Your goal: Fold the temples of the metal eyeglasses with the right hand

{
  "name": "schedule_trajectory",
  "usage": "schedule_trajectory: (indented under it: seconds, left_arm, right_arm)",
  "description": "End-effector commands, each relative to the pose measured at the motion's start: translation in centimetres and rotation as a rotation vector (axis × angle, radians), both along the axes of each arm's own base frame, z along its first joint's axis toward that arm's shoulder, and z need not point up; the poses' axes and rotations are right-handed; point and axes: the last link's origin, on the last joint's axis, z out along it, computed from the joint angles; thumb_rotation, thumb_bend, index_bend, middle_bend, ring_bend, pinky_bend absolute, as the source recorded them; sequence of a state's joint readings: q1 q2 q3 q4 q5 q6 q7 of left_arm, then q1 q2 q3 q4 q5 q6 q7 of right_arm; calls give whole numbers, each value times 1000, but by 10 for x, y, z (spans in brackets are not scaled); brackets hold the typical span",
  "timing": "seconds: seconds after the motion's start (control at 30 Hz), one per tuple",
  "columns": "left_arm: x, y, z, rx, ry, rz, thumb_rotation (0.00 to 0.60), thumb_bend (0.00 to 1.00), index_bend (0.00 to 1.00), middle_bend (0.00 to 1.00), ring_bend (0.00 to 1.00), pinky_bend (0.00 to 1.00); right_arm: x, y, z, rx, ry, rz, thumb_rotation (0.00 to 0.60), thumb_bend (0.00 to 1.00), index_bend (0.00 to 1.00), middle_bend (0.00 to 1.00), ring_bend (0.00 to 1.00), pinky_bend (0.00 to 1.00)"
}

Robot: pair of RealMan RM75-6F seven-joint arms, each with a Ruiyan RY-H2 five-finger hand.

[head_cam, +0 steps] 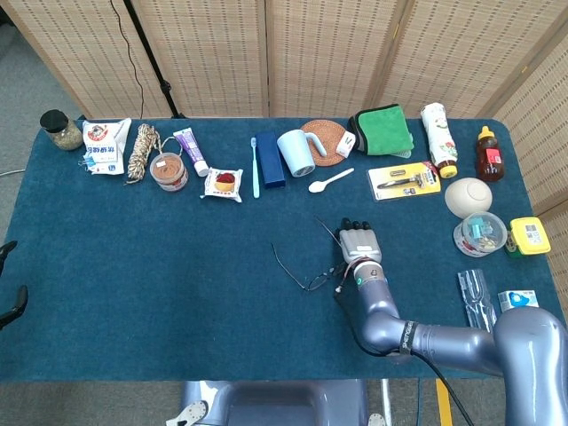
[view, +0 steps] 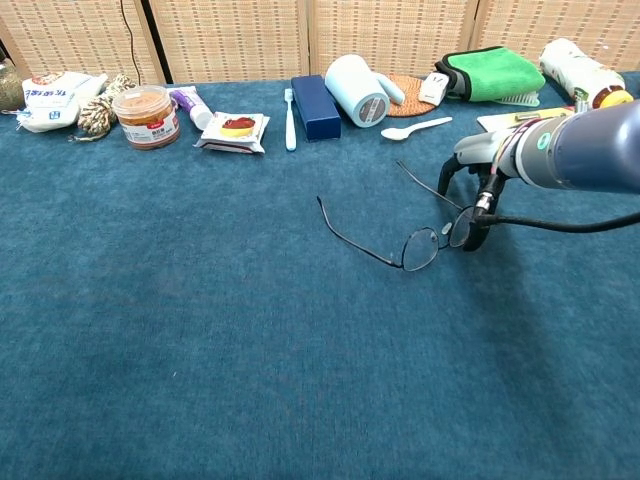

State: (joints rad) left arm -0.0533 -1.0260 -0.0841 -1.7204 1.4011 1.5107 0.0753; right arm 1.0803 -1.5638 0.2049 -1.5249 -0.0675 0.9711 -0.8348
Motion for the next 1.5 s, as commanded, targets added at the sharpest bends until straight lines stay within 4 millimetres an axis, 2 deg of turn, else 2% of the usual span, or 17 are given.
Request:
schedule_trajectory:
  seconds: [0.03, 0.53, 1.0, 1.5]
  left_arm:
    - [0, 0, 1, 1, 1, 1, 560, 455, 126, 0, 8, 0]
    - [-1, -2, 4, 5, 4, 2, 560, 455, 126, 0, 8, 0]
    - [0, -3, 4, 6, 4, 1, 561, 454, 126, 0, 8, 0]
    - [2, -3, 3, 0, 4, -1, 560, 454, 126, 0, 8, 0]
  right_arm:
    - [1, 0, -1, -3, -3, 2, 600, 141, 243, 0, 0, 0]
    - [5, -1, -6, -17, -15, 3, 600, 141, 342, 3, 0, 0]
    - [3, -3, -5, -56, -34, -9, 600, 141, 484, 112, 0, 0]
    - [1, -4, -3, -76, -39, -3, 600, 140, 547, 147, 0, 0]
